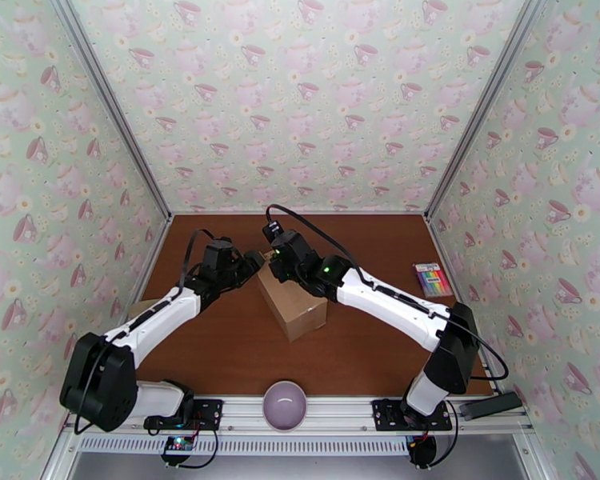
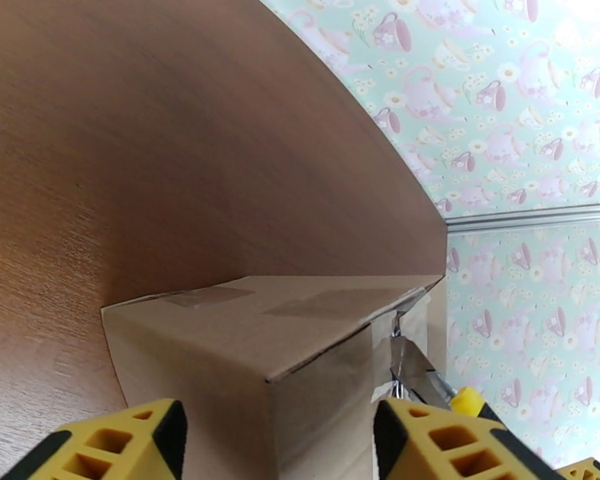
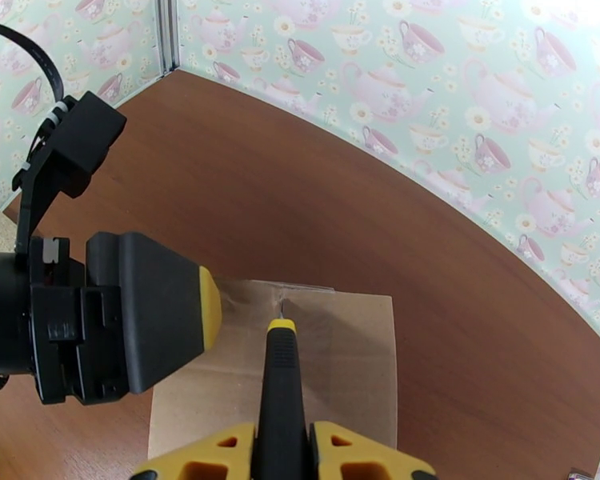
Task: Unpack the express box
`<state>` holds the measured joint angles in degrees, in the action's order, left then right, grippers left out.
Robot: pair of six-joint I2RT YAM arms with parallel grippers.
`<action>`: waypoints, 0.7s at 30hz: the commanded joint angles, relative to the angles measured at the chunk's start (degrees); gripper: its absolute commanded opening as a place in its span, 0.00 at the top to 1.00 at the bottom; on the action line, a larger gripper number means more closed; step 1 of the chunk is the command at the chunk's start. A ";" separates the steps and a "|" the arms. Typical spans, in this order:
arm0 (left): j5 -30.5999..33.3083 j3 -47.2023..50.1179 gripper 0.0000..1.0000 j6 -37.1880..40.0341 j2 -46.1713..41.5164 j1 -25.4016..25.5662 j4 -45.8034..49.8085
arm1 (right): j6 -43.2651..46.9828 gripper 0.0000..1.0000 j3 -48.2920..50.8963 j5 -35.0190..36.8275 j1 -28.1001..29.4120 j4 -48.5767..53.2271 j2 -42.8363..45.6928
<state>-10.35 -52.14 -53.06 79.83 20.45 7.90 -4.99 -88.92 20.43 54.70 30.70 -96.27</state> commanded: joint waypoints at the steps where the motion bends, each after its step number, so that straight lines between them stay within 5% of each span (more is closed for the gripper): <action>1: -1.59 -3.94 0.27 2.72 2.94 -0.03 0.75 | -1.17 1.00 -0.81 -1.23 0.61 4.91 -0.68; 21: -0.66 -5.43 0.30 1.72 8.32 -0.14 -0.86 | -1.24 1.00 -1.46 -1.44 0.59 5.78 0.31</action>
<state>-11.18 -57.10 -50.83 87.18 20.38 7.42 -5.37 -89.14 21.28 54.65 31.46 -96.27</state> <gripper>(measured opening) 0.705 0.206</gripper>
